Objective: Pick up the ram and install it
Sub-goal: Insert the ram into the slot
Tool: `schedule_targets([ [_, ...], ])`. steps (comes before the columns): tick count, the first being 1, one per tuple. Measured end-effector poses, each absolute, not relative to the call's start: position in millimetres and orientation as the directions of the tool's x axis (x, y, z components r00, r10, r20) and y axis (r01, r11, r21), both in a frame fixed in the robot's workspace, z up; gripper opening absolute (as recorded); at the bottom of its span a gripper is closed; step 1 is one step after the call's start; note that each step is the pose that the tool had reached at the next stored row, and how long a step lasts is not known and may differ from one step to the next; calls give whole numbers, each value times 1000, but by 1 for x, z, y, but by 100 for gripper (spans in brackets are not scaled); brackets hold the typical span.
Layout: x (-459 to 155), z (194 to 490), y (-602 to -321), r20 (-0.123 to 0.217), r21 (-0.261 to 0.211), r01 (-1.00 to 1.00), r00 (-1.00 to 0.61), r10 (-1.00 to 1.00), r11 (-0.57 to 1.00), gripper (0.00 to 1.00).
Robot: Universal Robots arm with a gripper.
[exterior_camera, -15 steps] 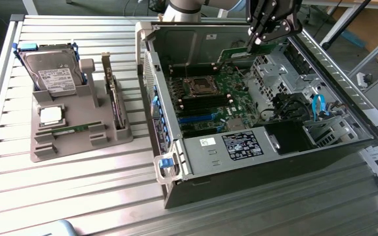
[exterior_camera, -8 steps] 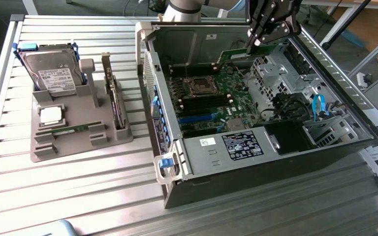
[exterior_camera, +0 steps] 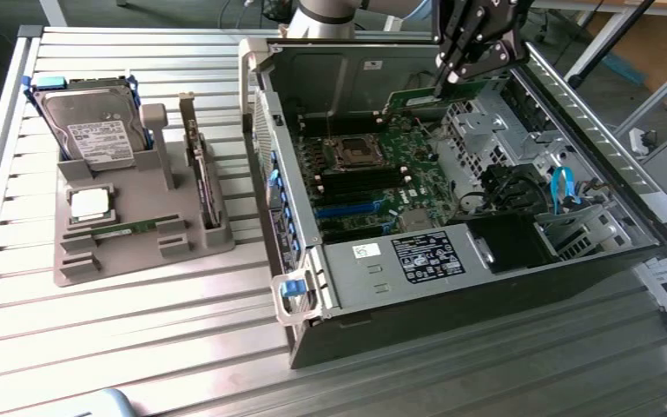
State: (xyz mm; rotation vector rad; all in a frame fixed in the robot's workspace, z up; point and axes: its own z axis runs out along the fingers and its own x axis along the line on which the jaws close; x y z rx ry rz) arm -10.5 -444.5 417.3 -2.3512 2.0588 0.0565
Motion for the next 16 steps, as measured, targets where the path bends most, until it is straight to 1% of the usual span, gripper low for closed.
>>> schedule_targets([
  [16,-10,413,-445,-37,12,-991,132,-991,-132,13],
])
